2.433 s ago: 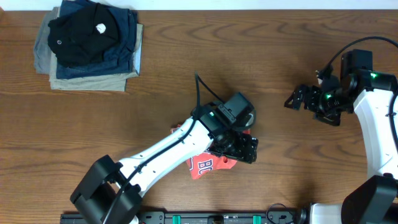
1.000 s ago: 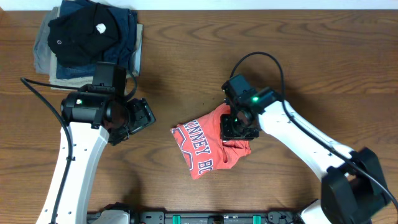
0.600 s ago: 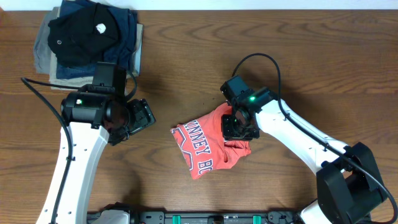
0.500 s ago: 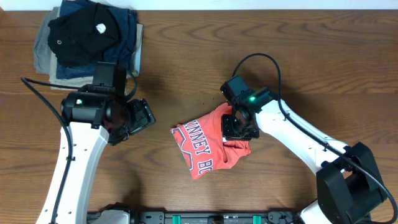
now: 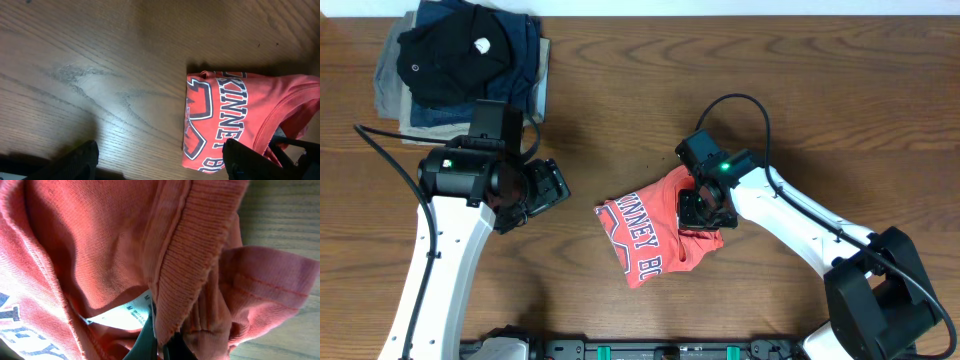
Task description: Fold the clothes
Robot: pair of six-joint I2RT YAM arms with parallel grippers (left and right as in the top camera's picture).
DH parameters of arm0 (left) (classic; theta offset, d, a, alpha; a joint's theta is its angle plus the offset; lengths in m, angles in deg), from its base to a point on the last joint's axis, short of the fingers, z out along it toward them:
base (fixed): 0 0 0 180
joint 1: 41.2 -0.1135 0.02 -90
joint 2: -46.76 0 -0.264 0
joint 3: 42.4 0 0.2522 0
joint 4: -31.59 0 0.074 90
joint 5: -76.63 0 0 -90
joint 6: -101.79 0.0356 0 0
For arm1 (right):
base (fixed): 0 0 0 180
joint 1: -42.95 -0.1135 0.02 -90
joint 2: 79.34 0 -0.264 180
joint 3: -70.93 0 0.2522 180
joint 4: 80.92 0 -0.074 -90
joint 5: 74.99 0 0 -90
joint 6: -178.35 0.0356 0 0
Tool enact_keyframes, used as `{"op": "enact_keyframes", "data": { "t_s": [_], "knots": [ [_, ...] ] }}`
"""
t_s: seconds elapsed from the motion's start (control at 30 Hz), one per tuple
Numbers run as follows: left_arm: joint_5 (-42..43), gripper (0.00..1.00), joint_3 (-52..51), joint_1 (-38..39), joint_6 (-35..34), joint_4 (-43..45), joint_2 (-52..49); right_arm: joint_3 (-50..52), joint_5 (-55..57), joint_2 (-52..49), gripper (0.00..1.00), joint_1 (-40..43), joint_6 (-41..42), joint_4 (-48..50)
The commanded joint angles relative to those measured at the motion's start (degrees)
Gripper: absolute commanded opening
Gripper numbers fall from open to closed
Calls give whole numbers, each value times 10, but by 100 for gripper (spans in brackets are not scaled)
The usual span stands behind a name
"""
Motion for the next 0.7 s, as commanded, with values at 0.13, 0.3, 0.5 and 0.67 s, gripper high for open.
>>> {"op": "enact_keyframes", "data": {
  "t_s": [0.13,0.3,0.5,0.67],
  "knots": [
    [-10,81,-4,-2,10,-3,-4,-41,13,1,1,37,-24,-47],
    [-25,81,-4,-2,12,-3,-4,-95,23,1,1,67,-68,-108],
    [-25,81,-4,-2,12,-3,-4,-112,23,1,1,90,-95,-121],
    [-33,81,-4,-2,12,-3,-4,-112,64,1,6,107,-104,-143]
  ]
}}
